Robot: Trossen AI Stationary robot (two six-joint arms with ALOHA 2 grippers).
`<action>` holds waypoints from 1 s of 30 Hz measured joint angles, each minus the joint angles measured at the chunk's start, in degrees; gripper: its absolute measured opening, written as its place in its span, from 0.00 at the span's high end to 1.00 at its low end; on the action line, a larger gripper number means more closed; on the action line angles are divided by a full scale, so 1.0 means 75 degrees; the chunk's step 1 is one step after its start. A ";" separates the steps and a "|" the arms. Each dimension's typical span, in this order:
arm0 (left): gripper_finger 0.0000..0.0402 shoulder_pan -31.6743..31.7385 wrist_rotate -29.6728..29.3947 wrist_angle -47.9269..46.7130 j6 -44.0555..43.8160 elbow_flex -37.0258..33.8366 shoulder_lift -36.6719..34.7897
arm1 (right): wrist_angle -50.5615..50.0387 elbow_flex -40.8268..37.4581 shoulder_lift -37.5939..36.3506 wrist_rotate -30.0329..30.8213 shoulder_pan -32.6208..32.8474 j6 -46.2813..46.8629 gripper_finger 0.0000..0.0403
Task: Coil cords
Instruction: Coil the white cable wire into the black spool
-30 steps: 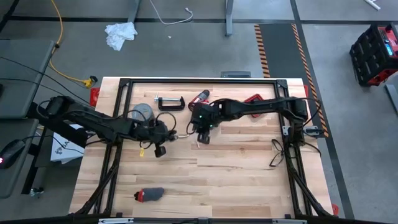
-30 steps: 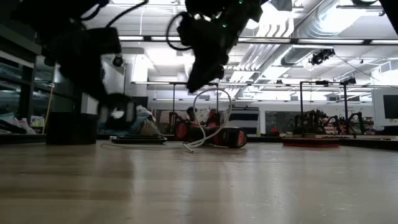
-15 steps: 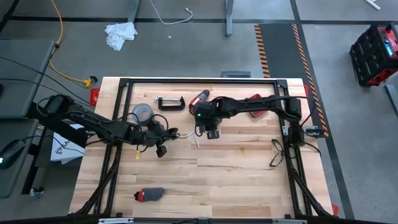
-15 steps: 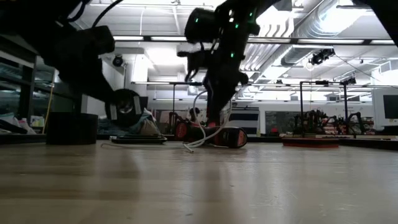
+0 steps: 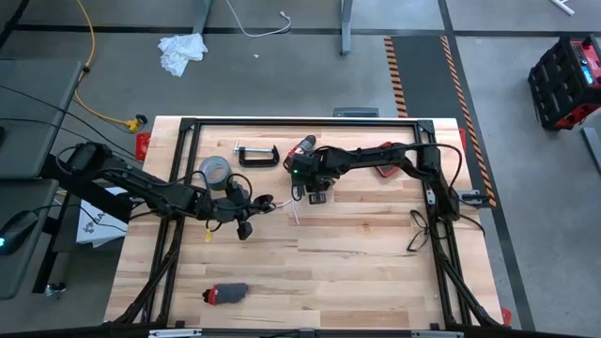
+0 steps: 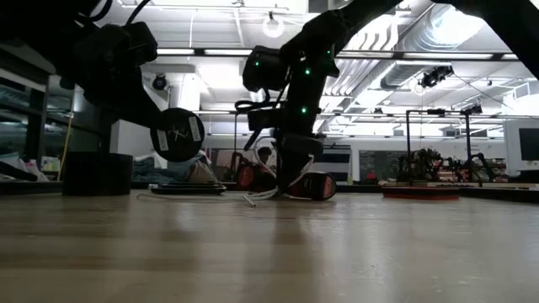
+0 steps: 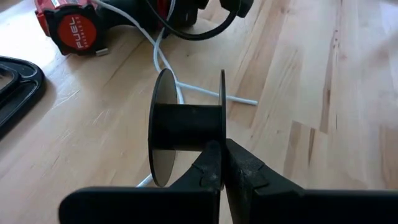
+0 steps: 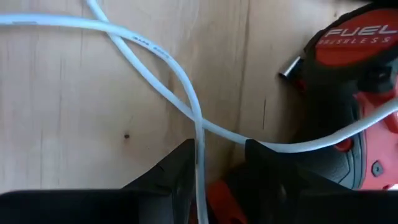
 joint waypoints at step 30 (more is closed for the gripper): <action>1.00 -0.0063 0.0206 0.0117 0.0300 0.0010 -0.0759 | -0.1755 0.0963 -0.0769 -0.0454 -0.0021 0.1900 0.99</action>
